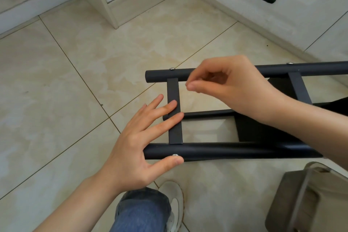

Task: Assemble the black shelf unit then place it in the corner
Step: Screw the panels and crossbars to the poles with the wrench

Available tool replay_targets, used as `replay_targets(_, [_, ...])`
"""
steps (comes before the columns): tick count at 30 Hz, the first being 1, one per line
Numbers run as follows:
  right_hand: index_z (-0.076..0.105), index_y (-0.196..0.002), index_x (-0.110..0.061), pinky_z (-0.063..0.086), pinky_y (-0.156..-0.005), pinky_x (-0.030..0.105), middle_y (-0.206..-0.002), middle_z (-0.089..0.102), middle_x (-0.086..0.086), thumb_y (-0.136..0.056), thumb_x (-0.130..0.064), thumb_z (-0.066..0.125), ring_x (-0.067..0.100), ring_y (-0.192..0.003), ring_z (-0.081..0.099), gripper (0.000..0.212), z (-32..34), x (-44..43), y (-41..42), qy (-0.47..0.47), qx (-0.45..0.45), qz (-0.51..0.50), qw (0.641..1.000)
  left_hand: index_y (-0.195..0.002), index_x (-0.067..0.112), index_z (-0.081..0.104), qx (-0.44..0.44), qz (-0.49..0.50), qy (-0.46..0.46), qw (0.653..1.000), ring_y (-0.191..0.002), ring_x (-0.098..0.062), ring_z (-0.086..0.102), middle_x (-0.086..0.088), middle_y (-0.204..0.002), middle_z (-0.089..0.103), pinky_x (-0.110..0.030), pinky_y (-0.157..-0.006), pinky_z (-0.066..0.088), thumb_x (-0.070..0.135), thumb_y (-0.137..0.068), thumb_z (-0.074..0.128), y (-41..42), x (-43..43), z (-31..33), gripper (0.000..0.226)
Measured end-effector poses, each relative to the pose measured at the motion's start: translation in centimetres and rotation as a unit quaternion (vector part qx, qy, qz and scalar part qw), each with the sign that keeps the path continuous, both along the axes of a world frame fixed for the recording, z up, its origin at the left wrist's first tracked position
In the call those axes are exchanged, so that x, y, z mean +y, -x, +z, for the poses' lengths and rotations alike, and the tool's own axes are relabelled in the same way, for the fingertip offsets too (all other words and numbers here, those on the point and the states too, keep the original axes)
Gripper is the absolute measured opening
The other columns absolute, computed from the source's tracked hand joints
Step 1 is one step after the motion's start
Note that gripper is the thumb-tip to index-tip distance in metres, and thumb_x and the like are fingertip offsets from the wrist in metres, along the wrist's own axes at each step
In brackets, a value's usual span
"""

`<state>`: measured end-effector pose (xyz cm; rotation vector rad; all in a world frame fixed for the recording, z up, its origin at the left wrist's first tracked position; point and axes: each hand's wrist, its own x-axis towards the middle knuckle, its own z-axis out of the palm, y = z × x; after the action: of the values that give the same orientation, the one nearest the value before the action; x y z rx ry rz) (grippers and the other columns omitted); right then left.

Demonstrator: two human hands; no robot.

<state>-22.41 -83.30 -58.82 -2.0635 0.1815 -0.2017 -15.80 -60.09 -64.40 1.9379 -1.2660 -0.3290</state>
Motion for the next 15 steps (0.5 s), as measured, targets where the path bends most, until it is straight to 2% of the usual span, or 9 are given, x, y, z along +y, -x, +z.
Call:
replay_targets(3, [0.079,-0.092,-0.019,0.055,-0.079,0.027,-0.079,0.074,-0.005,-0.085,-0.019,0.075,0.011,-0.078,0.069,0.009,-0.4,-0.2,1.2,-0.013,0.038,0.018,0.999,-0.143,0.019,0.052,-0.004,0.0,0.001,1.0,-0.154,-0.021,0.026,0.002,-0.158,0.042,-0.065,-0.117,0.029,0.048,-0.086,0.068,0.0,0.0,-0.1,0.066])
replay_targets(6, [0.077,-0.101,-0.017,0.057,-0.073,0.022,-0.08,0.077,-0.001,-0.084,-0.012,0.076,0.013,-0.074,0.072,0.018,-1.2,-0.6,1.6,-0.062,0.134,0.047,0.988,-0.143,0.019,0.052,-0.003,0.001,0.003,1.0,-0.153,-0.02,0.028,0.002,-0.158,0.043,-0.064,-0.116,0.031,0.048,-0.086,0.068,0.0,0.1,-0.3,0.066])
replay_targets(8, [0.074,-0.099,-0.013,0.055,-0.066,0.016,-0.08,0.077,0.003,-0.083,-0.008,0.077,0.014,-0.071,0.073,0.017,-1.8,-0.6,1.3,-0.111,0.201,0.055,0.972,-0.143,0.019,0.052,0.001,-0.001,0.007,1.0,-0.152,-0.021,0.029,0.001,-0.158,0.043,-0.064,-0.115,0.032,0.047,-0.086,0.068,0.0,0.0,-0.4,0.066])
replay_targets(12, [0.072,-0.092,-0.007,0.057,-0.066,0.019,-0.084,0.077,0.011,-0.086,-0.005,0.073,0.013,-0.069,0.072,0.007,-2.8,0.4,0.3,-0.164,0.283,0.093,0.94,-0.143,0.018,0.051,0.001,-0.006,0.014,1.0,-0.15,-0.022,0.034,0.0,-0.157,0.043,-0.064,-0.114,0.034,0.046,-0.086,0.069,0.0,0.0,-0.6,0.066])
replay_targets(15, [0.075,-0.098,-0.002,0.06,-0.073,0.023,-0.088,0.076,0.015,-0.089,-0.005,0.069,0.014,-0.073,0.072,0.011,-3.6,1.4,-0.3,-0.17,0.297,0.118,0.932,-0.142,0.018,0.052,-0.004,-0.006,0.015,1.0,-0.148,-0.021,0.037,0.0,-0.157,0.042,-0.063,-0.113,0.035,0.045,-0.085,0.069,-0.1,0.1,-0.7,0.066])
